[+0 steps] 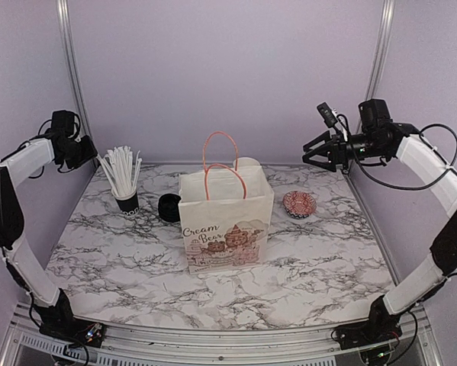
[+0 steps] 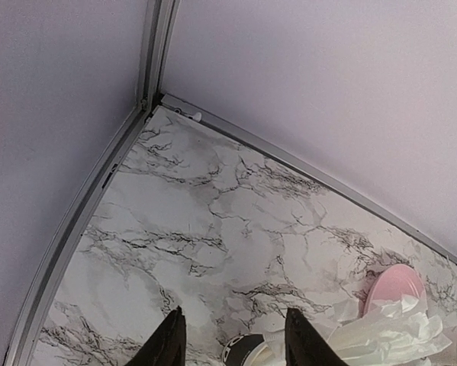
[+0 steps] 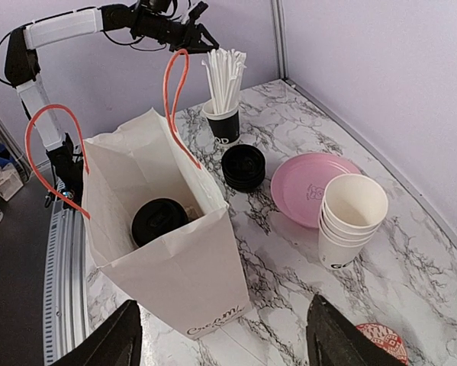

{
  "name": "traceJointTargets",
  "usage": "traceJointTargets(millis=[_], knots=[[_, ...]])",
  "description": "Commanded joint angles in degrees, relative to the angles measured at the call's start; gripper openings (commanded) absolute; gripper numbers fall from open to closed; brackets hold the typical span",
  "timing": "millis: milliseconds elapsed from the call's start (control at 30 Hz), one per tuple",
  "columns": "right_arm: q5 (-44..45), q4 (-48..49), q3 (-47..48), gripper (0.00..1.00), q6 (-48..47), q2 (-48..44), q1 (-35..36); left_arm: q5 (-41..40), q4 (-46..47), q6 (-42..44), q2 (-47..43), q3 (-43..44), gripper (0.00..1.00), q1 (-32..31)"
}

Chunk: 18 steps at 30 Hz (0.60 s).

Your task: Pack the takeout coffee

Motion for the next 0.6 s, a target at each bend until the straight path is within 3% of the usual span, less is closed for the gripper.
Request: traceJointTargets(millis=[0, 300, 567], knots=[[-0.07, 1.69, -0.38, 0.71, -0.26, -0.13, -0.26, 3.08, 4.17, -1.29, 1.75, 1.29, 0.45, 0.52], [-0.16, 2.38, -1.48, 0.7, -0.29, 0.68, -0.25, 5.14, 6.39, -2.24, 4.36, 2.67, 0.36, 0.54], [-0.15, 2.75, -1.69, 0.69, -0.36, 1.26, -0.3, 5.68, 6.67, -2.38, 2.48, 1.79, 0.07, 0.49]])
